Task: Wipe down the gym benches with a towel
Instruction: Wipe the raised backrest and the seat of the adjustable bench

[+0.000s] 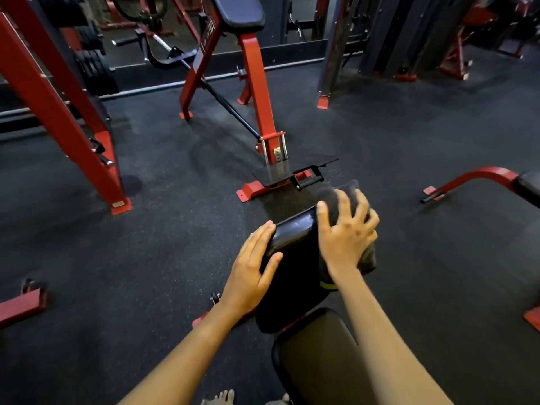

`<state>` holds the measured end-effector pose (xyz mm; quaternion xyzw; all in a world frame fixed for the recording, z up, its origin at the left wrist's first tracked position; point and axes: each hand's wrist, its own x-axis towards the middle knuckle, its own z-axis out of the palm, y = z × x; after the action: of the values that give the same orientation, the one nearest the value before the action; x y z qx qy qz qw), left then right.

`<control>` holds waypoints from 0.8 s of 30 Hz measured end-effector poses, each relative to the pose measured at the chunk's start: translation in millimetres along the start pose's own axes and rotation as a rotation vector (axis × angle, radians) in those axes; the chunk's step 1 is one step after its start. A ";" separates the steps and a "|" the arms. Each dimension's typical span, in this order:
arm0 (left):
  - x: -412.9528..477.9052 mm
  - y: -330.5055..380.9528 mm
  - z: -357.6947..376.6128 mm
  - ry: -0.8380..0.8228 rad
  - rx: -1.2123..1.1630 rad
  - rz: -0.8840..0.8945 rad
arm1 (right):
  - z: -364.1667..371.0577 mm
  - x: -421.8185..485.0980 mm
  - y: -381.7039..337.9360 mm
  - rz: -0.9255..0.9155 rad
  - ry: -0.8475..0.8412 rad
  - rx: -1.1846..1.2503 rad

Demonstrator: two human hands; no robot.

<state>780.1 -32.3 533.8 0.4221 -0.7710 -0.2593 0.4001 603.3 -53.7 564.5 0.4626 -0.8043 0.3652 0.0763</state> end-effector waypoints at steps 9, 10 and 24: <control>-2.7 0.2 5.8 0.074 0.008 0.005 | 0.7 -25.5 1.9 -0.422 0.017 -0.056; -4.4 0.9 6.5 0.088 0.009 -0.002 | 1.2 -15.6 9.3 -0.351 0.025 -0.051; -44.5 13.0 16.9 0.232 -0.050 -0.052 | 19.8 -75.0 13.0 -0.310 0.005 0.182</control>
<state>774.6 13.5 516.4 0.4592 -0.7017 -0.2383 0.4899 639.1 -11.0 508.9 0.5850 -0.6869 0.4214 0.0914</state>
